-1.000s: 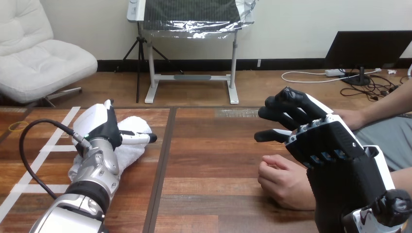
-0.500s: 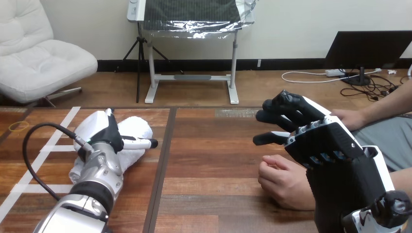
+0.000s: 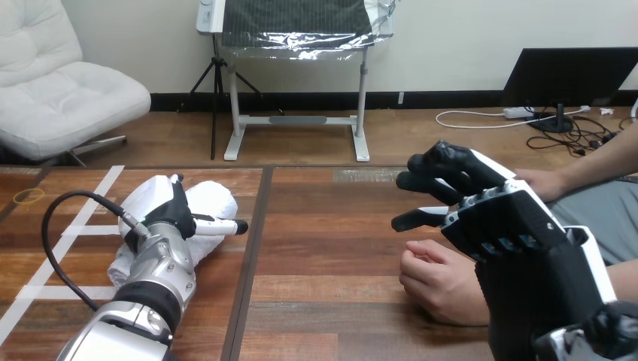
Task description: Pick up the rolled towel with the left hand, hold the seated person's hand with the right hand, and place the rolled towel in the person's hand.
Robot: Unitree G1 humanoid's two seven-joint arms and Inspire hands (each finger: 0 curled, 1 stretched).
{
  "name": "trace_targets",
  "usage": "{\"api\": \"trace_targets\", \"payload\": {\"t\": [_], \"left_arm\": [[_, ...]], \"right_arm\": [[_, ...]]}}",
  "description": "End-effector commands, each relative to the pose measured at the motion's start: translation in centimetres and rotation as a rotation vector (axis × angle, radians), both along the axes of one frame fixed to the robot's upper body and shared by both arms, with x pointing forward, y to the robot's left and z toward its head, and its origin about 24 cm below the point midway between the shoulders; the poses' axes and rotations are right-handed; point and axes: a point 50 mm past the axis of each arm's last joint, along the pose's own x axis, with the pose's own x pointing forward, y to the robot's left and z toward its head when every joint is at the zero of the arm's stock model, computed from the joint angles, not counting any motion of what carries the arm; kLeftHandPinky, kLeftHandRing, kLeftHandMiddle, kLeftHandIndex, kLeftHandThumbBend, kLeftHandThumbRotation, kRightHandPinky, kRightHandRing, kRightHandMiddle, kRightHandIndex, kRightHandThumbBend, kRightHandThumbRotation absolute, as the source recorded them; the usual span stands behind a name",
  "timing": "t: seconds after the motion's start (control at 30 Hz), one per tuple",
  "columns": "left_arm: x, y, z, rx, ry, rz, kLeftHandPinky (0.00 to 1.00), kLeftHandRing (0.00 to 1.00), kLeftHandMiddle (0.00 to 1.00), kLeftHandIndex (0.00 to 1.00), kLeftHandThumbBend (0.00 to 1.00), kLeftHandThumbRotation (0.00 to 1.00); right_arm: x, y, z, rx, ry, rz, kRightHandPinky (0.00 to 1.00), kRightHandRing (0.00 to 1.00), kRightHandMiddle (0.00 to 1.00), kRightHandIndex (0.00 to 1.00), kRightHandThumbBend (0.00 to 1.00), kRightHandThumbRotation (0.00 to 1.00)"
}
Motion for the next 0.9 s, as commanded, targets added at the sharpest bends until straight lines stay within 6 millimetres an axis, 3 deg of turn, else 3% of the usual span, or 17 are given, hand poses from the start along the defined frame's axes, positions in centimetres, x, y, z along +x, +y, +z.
{"api": "trace_targets", "payload": {"t": [0.0, 0.27, 0.37, 0.43, 0.67, 0.87], "left_arm": [[0.76, -0.85, 0.98, 0.029, -0.017, -0.023, 1.00, 0.96, 0.96, 0.93, 0.96, 0.37], [0.61, -1.02, 0.79, 0.048, -0.012, -0.004, 0.96, 0.91, 0.91, 0.89, 0.95, 0.32], [0.57, -1.12, 0.75, 0.043, -0.016, 0.010, 0.85, 0.85, 0.86, 0.84, 0.94, 0.28], [0.54, -1.17, 0.73, 0.038, -0.019, 0.019, 0.70, 0.77, 0.81, 0.79, 0.92, 0.24], [0.45, -1.46, 0.64, 0.030, -0.027, 0.049, 0.45, 0.62, 0.72, 0.73, 0.90, 0.13], [0.44, -1.57, 0.61, 0.034, -0.027, 0.041, 0.25, 0.37, 0.50, 0.66, 0.84, 0.03]], "right_arm": [[-0.01, -0.02, 1.71, 0.019, -0.105, 0.019, 0.61, 0.79, 0.81, 0.80, 0.91, 1.00], [-0.31, -0.13, 1.89, 0.025, -0.108, 0.016, 0.58, 0.78, 0.81, 0.79, 0.92, 1.00], [-0.33, -0.15, 1.94, 0.023, -0.115, 0.016, 0.57, 0.77, 0.81, 0.79, 0.93, 1.00], [-0.35, -0.16, 1.96, 0.022, -0.117, 0.016, 0.57, 0.77, 0.81, 0.79, 0.94, 1.00], [-0.48, -0.22, 1.95, 0.021, -0.115, 0.006, 0.56, 0.76, 0.80, 0.79, 0.95, 1.00], [-0.53, -0.28, 1.94, 0.020, -0.112, 0.010, 0.57, 0.77, 0.81, 0.80, 0.94, 1.00]]}}
